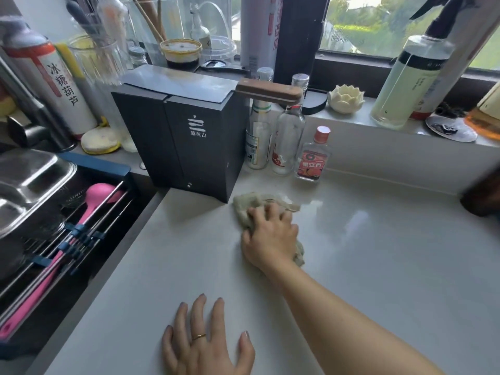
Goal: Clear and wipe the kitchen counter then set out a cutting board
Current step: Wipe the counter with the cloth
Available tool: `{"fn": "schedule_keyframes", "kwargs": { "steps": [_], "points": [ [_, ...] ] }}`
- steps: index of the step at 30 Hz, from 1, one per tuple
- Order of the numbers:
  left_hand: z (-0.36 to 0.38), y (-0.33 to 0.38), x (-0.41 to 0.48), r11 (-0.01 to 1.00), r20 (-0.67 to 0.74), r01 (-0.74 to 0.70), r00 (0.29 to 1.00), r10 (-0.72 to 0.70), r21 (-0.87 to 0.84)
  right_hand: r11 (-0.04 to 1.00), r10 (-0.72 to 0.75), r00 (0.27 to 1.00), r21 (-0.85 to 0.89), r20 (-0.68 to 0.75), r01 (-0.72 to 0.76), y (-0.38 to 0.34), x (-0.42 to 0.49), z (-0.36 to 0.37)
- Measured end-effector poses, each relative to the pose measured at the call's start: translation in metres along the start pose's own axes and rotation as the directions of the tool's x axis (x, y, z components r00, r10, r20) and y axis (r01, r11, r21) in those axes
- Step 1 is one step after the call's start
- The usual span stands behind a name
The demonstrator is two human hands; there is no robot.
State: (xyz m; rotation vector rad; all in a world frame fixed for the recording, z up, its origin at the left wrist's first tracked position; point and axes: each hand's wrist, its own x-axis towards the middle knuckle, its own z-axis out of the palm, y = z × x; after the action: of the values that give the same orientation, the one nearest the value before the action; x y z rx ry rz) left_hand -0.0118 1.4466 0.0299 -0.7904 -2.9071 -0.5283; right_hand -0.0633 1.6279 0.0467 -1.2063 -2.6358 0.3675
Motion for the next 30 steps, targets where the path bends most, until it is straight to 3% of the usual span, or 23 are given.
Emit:
{"fn": "schedule_keyframes", "kwargs": {
  "steps": [4, 9, 16, 20, 22, 26, 28, 30],
  "points": [
    [0.004, -0.002, 0.001, 1.0, -0.032, 0.01, 0.999, -0.01, 0.003, 1.0, 0.008, 0.999, 0.018, 0.039, -0.009, -0.006, 0.036, -0.001],
    [0.008, -0.006, 0.002, 0.999, -0.093, -0.039, 0.995, 0.039, 0.005, 0.998, 0.012, 1.0, 0.055, -0.02, -0.011, 0.054, 0.024, -0.021],
    [0.007, -0.006, -0.002, 0.999, -0.089, -0.036, 0.995, 0.034, -0.03, 0.965, 0.259, 0.96, -0.01, -0.108, -0.262, 0.201, -0.068, -0.08],
    [-0.001, -0.001, -0.002, 0.999, 0.041, 0.016, 0.999, -0.014, -0.051, 0.893, 0.442, 0.881, -0.009, -0.167, -0.45, 0.203, -0.073, -0.082],
    [-0.005, 0.002, -0.002, 0.997, 0.084, 0.036, 0.996, -0.031, -0.063, 0.907, 0.414, 0.895, -0.01, -0.166, -0.421, 0.171, -0.079, -0.069],
    [-0.01, 0.003, -0.001, 0.994, 0.127, 0.061, 0.991, -0.049, -0.091, 0.992, 0.127, 0.987, 0.032, -0.093, -0.125, 0.132, -0.113, -0.051],
    [-0.011, 0.004, -0.002, 0.992, 0.115, 0.051, 0.993, -0.038, -0.112, 0.991, 0.118, 0.991, 0.073, -0.065, -0.113, 0.151, -0.124, -0.063],
    [-0.012, 0.005, -0.002, 0.989, 0.09, 0.043, 0.995, -0.031, -0.141, 0.978, 0.204, 0.971, 0.079, -0.123, -0.195, 0.19, -0.142, -0.079]
  ]
}}
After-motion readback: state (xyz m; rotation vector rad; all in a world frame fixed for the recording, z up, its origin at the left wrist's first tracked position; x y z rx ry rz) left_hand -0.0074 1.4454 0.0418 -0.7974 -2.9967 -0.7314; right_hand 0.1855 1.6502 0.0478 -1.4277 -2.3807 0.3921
